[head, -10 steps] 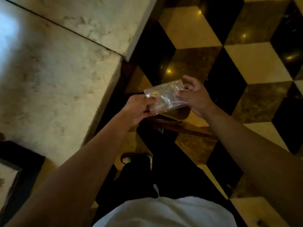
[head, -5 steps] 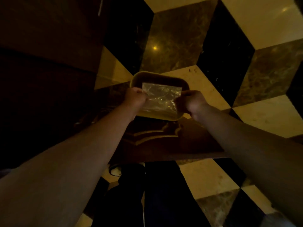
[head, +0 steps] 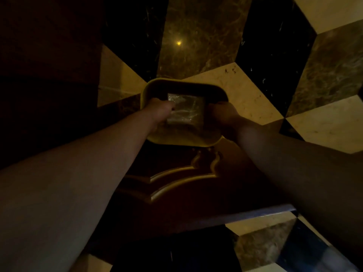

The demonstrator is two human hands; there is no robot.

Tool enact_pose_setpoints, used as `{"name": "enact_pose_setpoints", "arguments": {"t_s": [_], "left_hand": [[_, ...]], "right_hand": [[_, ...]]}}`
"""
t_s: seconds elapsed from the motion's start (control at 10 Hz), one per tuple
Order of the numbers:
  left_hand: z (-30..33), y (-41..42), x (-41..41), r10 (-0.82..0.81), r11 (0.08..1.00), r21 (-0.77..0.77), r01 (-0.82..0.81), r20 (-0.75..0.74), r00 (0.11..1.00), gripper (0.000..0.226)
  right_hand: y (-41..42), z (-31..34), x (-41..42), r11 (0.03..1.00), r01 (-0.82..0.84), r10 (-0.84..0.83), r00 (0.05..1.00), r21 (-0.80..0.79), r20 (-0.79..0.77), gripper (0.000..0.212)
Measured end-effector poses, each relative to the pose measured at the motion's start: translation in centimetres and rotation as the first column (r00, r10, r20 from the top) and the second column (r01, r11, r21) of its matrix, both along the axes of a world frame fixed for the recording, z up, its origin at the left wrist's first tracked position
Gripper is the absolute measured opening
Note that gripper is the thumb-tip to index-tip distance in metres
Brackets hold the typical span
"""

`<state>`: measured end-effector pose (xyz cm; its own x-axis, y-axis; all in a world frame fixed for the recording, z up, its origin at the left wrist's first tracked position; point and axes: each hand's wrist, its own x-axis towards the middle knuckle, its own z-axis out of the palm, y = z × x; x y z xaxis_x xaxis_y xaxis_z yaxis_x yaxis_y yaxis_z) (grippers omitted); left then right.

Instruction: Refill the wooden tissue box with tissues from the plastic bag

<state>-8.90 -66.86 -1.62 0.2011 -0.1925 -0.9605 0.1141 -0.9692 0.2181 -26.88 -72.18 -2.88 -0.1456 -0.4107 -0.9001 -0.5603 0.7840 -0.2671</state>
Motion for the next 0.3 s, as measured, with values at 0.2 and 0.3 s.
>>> {"name": "enact_pose_setpoints", "arguments": {"t_s": [0.2, 0.3], "left_hand": [[1.7, -0.2, 1.5, -0.081, 0.996, 0.033, 0.079, 0.048, 0.996, 0.042], [4.5, 0.0, 2.3, -0.133, 0.991, 0.002, 0.133, 0.103, 0.986, 0.039]], "right_hand": [[-0.5, 1.7, -0.1, 0.999, -0.037, 0.037, 0.999, -0.006, 0.008, 0.02], [-0.9, 4.8, 0.7, 0.99, -0.14, 0.138, 0.989, -0.036, -0.048, 0.02]]}}
